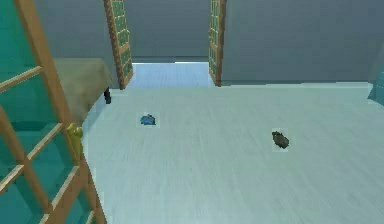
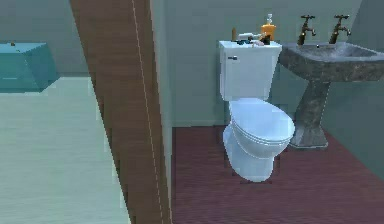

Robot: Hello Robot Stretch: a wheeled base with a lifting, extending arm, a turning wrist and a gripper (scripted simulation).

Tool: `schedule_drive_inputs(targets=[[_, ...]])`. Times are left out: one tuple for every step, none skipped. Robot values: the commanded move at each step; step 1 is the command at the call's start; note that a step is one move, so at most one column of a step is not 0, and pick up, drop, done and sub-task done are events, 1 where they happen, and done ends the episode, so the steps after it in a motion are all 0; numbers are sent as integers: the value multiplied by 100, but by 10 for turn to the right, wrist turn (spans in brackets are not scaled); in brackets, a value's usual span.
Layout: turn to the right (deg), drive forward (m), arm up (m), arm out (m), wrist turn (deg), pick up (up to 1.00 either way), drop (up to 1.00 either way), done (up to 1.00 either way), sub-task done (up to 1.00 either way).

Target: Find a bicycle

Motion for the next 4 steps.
schedule_drive_inputs(targets=[[0, 15, 0, 0, 0, 0, 0, 0, 0], [420, 0, 0, 0, 0, 0, 0, 0, 0], [0, 45, 0, 0, 0, 0, 0, 0, 0], [150, 0, 0, 0, 0, 0, 0, 0, 0]])
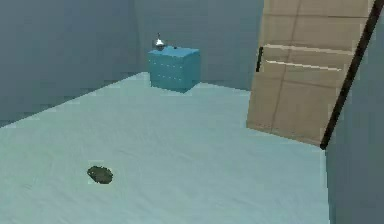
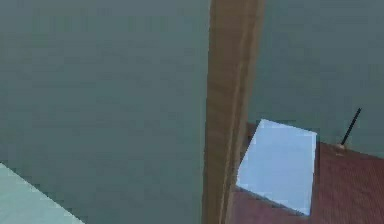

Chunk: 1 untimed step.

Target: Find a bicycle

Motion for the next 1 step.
schedule_drive_inputs(targets=[[0, 100, 0, 0, 0, 0, 0, 0, 0]])
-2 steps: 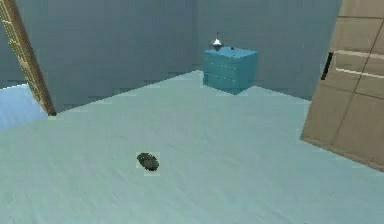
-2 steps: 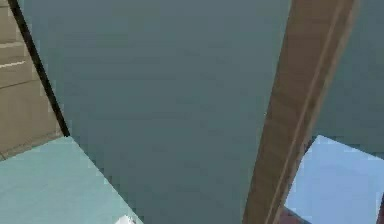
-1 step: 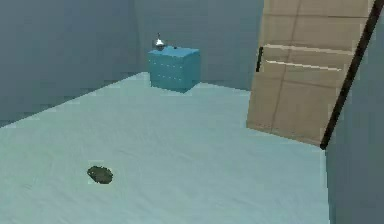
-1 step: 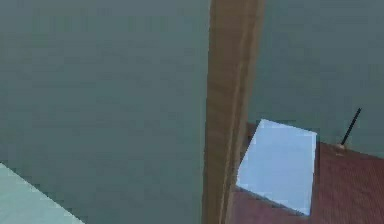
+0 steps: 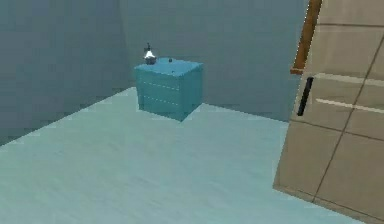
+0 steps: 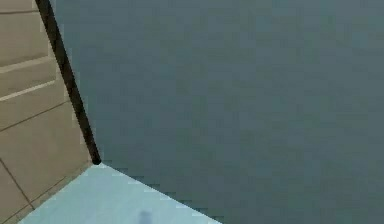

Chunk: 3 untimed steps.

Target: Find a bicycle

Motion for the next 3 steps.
schedule_drive_inputs(targets=[[30, 0, 0, 0, 0, 0, 0, 0, 0], [0, 100, 0, 0, 0, 0, 0, 0, 0], [0, 35, 0, 0, 0, 0, 0, 0, 0]])
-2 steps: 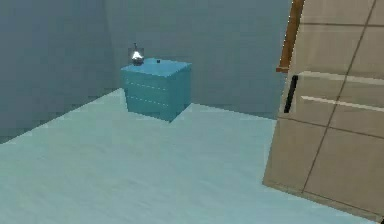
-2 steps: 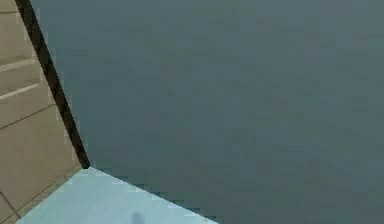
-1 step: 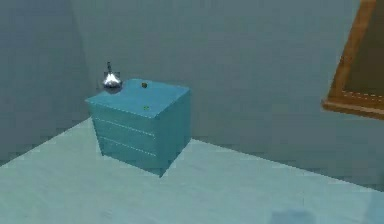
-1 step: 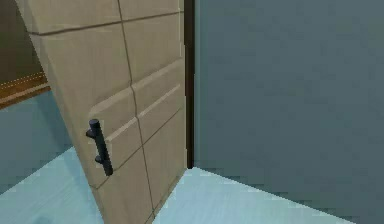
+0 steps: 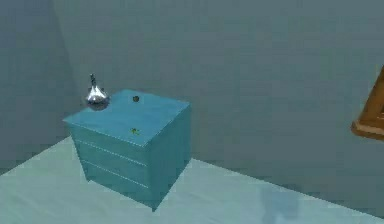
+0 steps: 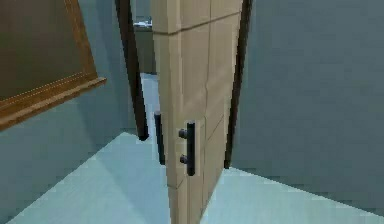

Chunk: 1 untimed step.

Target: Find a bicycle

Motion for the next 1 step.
schedule_drive_inputs(targets=[[330, 0, 0, 0, 0, 0, 0, 0, 0]])
